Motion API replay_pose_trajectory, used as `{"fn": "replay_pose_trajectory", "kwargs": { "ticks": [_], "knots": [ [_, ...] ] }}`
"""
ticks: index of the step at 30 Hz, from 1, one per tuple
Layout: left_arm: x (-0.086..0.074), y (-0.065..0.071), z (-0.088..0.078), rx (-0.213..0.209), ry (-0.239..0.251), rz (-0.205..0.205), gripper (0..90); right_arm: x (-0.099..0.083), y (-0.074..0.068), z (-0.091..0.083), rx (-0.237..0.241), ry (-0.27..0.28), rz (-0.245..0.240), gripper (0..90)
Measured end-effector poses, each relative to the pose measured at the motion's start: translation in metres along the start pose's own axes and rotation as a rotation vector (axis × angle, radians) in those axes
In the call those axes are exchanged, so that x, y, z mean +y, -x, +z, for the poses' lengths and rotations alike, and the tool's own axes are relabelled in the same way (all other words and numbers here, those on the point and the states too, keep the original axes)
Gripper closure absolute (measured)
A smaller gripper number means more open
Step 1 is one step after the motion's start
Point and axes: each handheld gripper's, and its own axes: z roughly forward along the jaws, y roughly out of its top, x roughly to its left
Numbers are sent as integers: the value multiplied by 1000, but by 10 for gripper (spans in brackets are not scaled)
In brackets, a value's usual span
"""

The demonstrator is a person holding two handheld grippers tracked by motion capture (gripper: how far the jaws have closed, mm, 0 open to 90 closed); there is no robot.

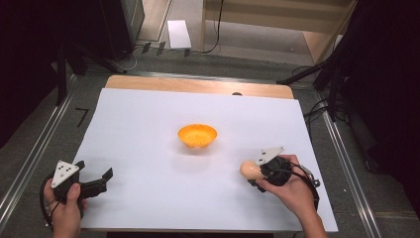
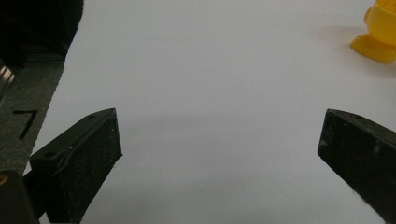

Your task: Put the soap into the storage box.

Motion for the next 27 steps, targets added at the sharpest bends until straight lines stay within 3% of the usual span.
{"fn": "replay_pose_trajectory", "kwargs": {
  "ticks": [5,9,16,27],
  "knots": [
    [0,0,0,0,3,-2,0,15,3,0,1,-6,-58,333],
    [0,0,0,-1,1,1,0,27,8,1,38,22,-84,334],
    [0,0,0,-3,0,2,0,58,15,6,49,2,-160,334],
    [0,0,0,-6,2,0,0,94,21,13,61,11,-220,333]
  ]
}}
